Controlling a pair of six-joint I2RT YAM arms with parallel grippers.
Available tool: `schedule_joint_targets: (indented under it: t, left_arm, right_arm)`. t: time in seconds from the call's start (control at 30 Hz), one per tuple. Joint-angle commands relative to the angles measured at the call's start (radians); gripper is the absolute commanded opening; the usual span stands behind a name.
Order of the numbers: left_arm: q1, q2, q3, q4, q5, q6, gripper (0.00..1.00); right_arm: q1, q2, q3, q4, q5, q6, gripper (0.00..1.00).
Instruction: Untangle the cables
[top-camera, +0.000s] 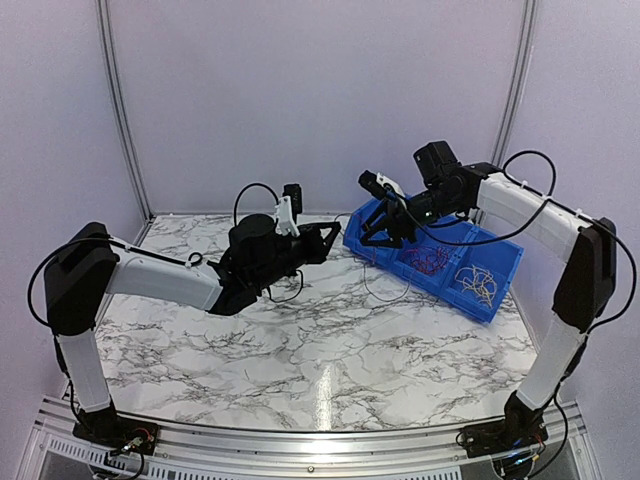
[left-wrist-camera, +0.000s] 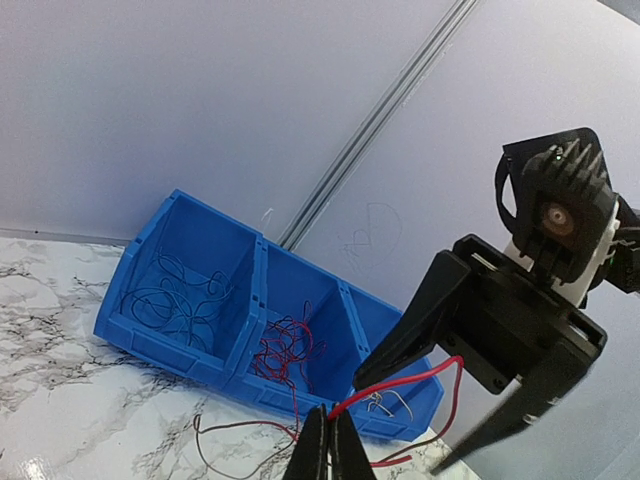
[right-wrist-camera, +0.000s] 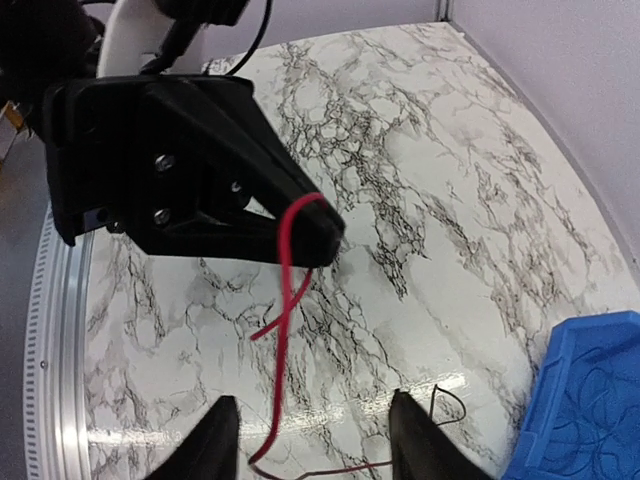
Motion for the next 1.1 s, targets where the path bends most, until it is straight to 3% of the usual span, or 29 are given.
schedule_joint_targets:
  t: [0.0,0.03,0.07,0.17,0.23,0.4,0.63,0.87,1.07]
  left_arm:
    - [-0.004,0.001,0.026,-0.005,0.022,-0.001,0.00]
    - [-0.004,-0.001,0.022,-0.005,0.022,-0.002,0.00]
    - [-0.003,-0.003,0.013,-0.006,0.016,-0.002,0.06]
    - [-0.002,-0.019,-0.029,-0.014,-0.014,0.002,0.30]
    - [-0.003,-0.035,-0.084,-0.016,-0.029,0.002,0.35]
    - [-0.002,-0.080,-0.213,-0.016,-0.069,-0.009,0.37]
    - [-0.002,-0.139,-0.350,-0.016,-0.121,-0.034,0.37]
    - [-0.002,-0.152,-0.377,-0.016,-0.133,-0.043,0.38]
    - [-0.002,-0.150,-0.380,-0.016,-0.137,-0.045,0.38]
  right_arm:
    - [-0.002,0.046,0.084,-0.032,0.069,0.005,0.18]
    - [-0.004,0.048,0.108,-0.033,0.107,0.008,0.03]
    - [-0.010,0.047,0.139,-0.031,0.155,0.008,0.00]
    - [-0.064,0.042,0.262,-0.033,0.268,-0.009,0.00]
    - [-0.113,0.045,0.350,-0.047,0.336,-0.037,0.00]
    - [-0.185,0.051,0.457,-0.052,0.490,-0.143,0.00]
    - [-0.257,0.067,0.411,0.033,0.593,-0.171,0.00]
    - [-0.308,0.128,0.271,0.118,0.613,-0.142,0.00]
    - [-0.384,0.150,0.245,0.105,0.578,-0.082,0.00]
